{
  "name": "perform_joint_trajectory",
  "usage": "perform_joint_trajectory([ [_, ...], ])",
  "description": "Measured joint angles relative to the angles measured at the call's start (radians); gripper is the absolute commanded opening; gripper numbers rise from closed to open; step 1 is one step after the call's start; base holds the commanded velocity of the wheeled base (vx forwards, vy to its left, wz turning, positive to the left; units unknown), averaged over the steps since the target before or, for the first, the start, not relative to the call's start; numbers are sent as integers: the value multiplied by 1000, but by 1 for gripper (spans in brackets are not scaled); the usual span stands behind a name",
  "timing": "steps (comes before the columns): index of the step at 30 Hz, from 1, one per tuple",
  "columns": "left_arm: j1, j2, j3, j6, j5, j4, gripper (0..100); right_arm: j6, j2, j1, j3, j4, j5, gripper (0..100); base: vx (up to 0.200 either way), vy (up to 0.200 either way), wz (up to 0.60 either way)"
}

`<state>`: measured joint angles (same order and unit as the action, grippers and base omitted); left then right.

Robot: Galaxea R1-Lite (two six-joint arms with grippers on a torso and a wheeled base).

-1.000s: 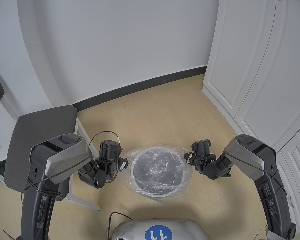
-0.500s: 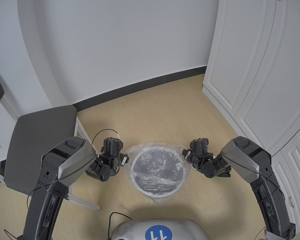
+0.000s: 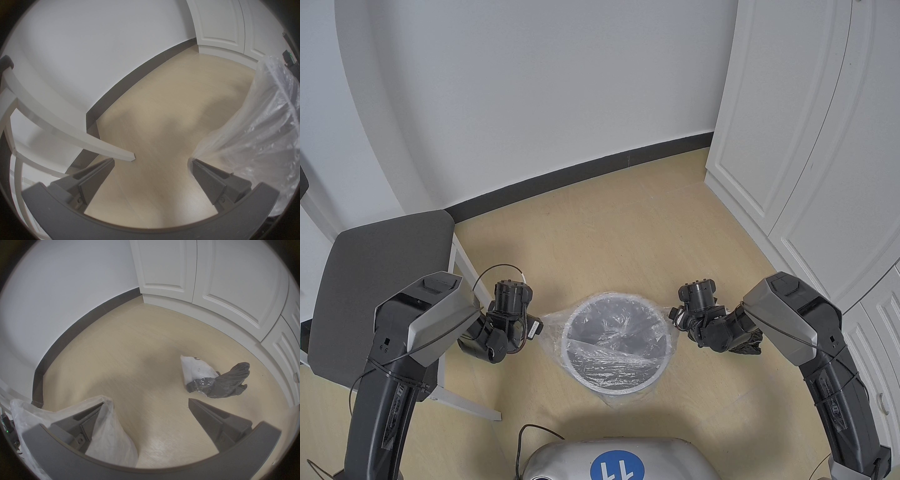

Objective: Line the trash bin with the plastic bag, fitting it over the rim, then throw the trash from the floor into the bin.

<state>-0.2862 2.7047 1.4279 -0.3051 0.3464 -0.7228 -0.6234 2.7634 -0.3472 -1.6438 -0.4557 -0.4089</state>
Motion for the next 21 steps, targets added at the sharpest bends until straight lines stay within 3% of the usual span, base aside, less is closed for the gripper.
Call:
perform_joint_trajectory([
  [13,2,-123,-149,-2,-41,-33,100,51,-156,-4,196,10,-2,100,0,0,0],
  [21,-28,-254,-332,-60,-45,-214,100,155,-334,-26,400,-16,3,100,0,0,0],
])
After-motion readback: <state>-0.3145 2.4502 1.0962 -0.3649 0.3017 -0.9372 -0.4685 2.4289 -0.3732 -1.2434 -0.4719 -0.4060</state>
